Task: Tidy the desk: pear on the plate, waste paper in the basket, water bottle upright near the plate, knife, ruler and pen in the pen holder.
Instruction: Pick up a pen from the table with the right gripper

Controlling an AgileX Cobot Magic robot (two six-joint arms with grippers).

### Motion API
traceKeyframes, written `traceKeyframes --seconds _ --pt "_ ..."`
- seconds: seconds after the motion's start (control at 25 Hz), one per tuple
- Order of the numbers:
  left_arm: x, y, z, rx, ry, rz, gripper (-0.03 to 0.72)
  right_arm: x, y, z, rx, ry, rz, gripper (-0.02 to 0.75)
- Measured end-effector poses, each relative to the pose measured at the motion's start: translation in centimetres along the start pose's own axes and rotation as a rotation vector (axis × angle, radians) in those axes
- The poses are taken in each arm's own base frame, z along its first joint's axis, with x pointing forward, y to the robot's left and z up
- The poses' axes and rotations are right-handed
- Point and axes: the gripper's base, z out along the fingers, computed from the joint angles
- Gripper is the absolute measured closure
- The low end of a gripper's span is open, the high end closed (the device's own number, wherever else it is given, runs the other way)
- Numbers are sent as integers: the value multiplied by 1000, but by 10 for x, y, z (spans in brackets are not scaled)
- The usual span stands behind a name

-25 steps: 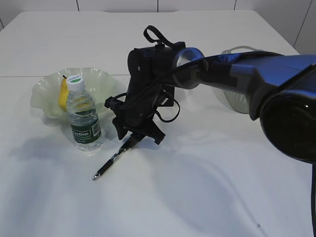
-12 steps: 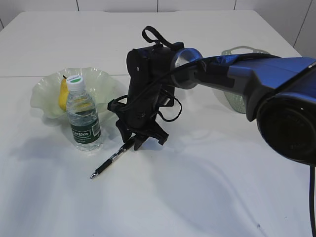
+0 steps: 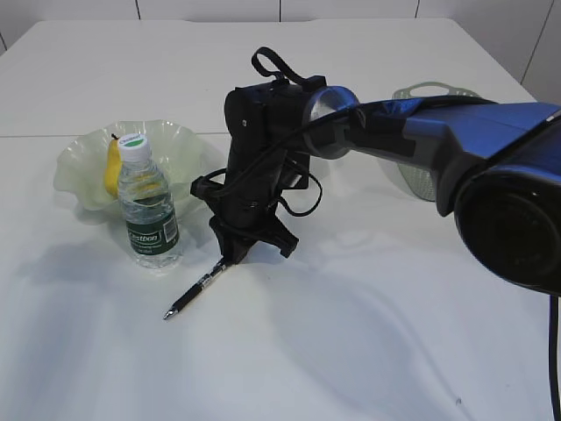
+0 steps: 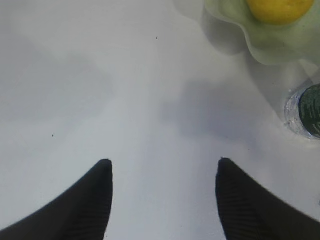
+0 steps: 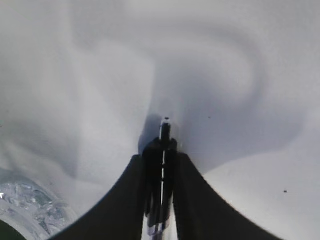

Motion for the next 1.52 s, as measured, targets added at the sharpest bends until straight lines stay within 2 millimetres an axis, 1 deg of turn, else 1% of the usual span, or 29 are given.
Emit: traceKeyframes --seconds 0.4,0.56,0.72,1.08,1.2,1.36,1.52 --pt "0 0 0 0 0 0 232 0 3 -1 -19 3 -30 664" --pt "0 0 0 0 0 0 232 1 0 -4 24 18 -42 669" --pt "0 0 0 0 0 0 232 -1 -4 -7 77 -7 -120 670" --pt "0 0 0 0 0 0 232 -2 -2 -29 71 -29 -278 672" --pt "0 0 0 0 2 0 232 -5 -3 -36 79 -39 -328 673" --pt "1 0 0 -1 8 0 232 -9 -3 -55 55 -62 -382 673" --pt "1 0 0 -1 8 0 232 -20 -6 -73 40 -79 -417 674"
